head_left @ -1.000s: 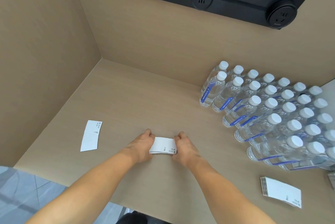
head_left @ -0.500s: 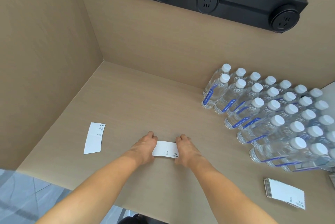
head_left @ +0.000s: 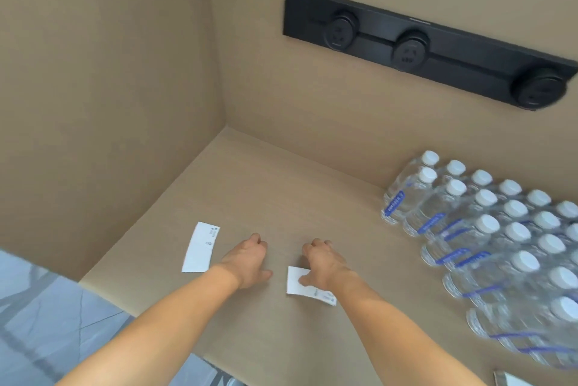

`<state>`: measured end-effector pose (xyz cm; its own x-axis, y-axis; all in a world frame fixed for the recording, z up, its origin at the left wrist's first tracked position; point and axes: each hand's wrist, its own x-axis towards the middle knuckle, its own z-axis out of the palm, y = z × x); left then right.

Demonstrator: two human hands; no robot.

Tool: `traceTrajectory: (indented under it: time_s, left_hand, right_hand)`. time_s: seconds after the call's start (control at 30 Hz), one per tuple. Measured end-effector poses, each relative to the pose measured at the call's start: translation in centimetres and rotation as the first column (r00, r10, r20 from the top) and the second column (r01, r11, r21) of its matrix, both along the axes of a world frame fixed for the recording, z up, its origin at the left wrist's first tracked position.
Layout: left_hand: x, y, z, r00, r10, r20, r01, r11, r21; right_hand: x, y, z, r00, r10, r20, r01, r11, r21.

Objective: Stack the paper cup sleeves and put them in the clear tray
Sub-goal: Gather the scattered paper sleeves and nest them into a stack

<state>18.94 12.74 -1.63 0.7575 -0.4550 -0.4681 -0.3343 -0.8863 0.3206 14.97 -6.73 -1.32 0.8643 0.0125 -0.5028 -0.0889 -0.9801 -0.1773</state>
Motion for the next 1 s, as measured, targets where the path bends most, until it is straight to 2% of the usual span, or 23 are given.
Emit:
traceTrajectory:
  time_s: [0.17, 0.43, 0.8, 1.0]
  left_hand:
    - [0.7, 5.5, 0.5, 0.976, 0.212, 0.053, -0.216, 0.974, 0.066]
    - [-0.7, 11.5, -0.2, 0.856, 0.516, 0.031, -0.516, 0.850, 0.108]
    - [-1.6, 12.9, -1.6, 0.654, 0.757, -0.017, -0.755, 0.654, 0.047]
    - [-1.9, 11.7, -1.9, 0.634, 0.773, 0.019, -0.773, 0.633, 0.045]
  right_hand:
    - [4.1, 5.6, 0.5, 0.980, 0.193, 0.038, -0.194, 0.981, 0.019]
    - [8.8, 12.4, 0.3, 0.904, 0.427, 0.031, -0.427, 0.904, 0.007]
    - [12.6, 17.5, -1.2, 0.773, 0.634, -0.017, -0.634, 0.773, -0.018]
    - [13.4, 17.9, -2.0, 0.718, 0.696, -0.003, -0.696, 0.718, -0.005]
